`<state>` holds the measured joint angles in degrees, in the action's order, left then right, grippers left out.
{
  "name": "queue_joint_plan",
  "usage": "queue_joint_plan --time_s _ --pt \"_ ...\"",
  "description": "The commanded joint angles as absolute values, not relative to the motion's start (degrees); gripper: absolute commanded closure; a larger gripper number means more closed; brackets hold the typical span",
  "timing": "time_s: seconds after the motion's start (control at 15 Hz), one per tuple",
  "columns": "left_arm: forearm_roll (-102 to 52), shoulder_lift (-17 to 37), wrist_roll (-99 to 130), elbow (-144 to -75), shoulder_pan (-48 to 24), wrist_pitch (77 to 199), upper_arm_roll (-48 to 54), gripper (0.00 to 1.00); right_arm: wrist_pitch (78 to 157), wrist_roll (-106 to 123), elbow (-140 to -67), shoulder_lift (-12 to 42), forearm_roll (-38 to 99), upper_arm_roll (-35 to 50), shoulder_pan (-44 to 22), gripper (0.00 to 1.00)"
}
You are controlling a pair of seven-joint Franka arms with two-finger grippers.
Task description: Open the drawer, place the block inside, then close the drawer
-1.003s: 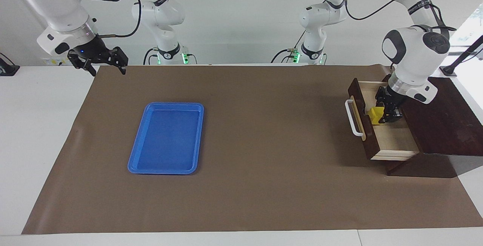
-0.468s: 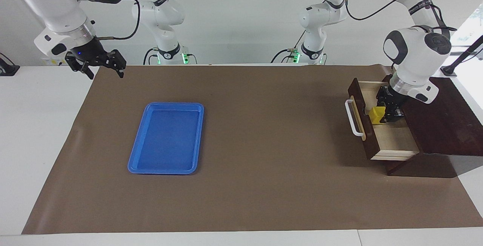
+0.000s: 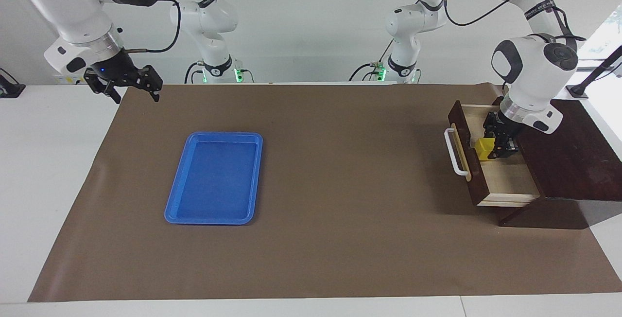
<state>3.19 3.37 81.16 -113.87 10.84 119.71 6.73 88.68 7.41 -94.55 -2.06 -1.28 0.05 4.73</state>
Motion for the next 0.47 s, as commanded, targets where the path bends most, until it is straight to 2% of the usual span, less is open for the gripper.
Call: queue_joint_plan --time_s 0.0,0.2,0.27,0.33,0.4 --pt "3.96 1.14 80.16 -116.63 11.16 120.59 7.03 1.0 87.45 7.29 -93.43 -1.76 -1.58 0.97 5.89 0.0" --pt "3.87 0.88 79.81 -117.07 11.16 120.76 7.03 1.0 87.45 7.56 -93.43 -1.67 -1.49 1.32 7.12 0.0" --pt "3.87 0.88 79.72 -117.07 11.34 120.76 7.03 0.8 87.45 7.56 -93.43 -1.67 -1.49 1.32 7.03 0.0" --pt "3.87 0.88 79.72 -117.07 11.42 120.76 7.03 0.26 87.45 7.56 -93.43 -1.67 -1.49 1.32 7.03 0.0" --pt "3.87 0.88 79.8 -116.9 11.43 120.5 7.03 0.0 87.45 7.56 -93.43 -1.67 -1.49 1.32 7.03 0.0"
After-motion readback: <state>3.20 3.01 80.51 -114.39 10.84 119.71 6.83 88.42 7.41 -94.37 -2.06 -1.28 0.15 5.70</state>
